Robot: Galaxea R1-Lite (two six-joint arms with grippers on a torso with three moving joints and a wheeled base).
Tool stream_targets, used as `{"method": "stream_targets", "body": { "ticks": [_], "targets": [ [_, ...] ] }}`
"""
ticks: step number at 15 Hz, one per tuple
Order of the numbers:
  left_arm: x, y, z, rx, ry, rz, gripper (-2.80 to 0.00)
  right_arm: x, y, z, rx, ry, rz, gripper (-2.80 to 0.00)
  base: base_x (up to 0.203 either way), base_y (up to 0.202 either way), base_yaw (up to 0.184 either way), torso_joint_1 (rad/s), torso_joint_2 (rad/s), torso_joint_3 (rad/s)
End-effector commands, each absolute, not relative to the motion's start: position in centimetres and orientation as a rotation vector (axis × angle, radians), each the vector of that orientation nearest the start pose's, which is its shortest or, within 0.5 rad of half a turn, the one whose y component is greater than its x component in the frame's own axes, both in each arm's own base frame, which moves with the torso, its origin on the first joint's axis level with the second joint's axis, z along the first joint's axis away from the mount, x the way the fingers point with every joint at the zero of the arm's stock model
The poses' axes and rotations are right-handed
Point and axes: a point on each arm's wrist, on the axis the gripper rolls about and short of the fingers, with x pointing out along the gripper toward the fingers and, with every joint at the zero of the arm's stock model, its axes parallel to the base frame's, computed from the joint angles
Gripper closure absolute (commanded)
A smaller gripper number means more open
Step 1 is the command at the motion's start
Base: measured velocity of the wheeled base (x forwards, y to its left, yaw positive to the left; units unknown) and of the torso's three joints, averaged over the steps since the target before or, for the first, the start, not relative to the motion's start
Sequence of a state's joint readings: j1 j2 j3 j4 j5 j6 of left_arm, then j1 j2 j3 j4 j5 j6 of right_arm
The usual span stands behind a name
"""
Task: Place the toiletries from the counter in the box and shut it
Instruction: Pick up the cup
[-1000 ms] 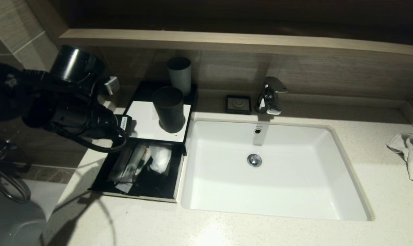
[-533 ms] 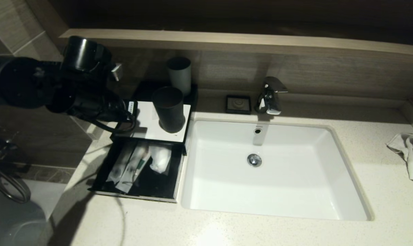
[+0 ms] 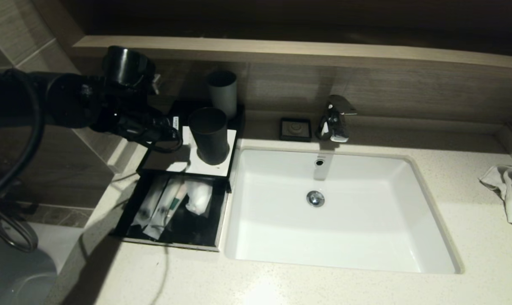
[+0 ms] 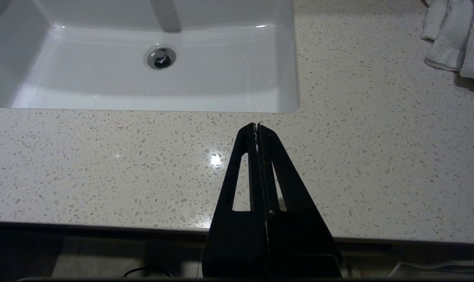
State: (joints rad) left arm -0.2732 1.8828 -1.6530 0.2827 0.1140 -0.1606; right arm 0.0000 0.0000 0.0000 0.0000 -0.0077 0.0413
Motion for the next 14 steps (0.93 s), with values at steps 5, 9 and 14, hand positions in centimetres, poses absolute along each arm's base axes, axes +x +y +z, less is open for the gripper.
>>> {"method": "stream_targets", "body": {
  "ticks": [5,9,14],
  "targets": [
    [36.23,-9.95,27.62,-0.088,0.479,-0.117,0.0,-2.28,-0.02,7.55,0.041,0.0,-0.008,0.0,0.0,0.0,0.0,0.0,0.0,0.0],
    [36.19,-9.94,27.8,-0.108,0.48,-0.112,0.0,-2.28,-0.02,7.55,0.041,0.0,-0.008,0.0,0.0,0.0,0.0,0.0,0.0,0.0],
    [36.54,-9.15,27.77,-0.129,0.472,-0.088,0.0,-2.28,-0.02,7.55,0.041,0.0,-0.008,0.0,0.0,0.0,0.0,0.0,0.0,0.0]
  ]
}}
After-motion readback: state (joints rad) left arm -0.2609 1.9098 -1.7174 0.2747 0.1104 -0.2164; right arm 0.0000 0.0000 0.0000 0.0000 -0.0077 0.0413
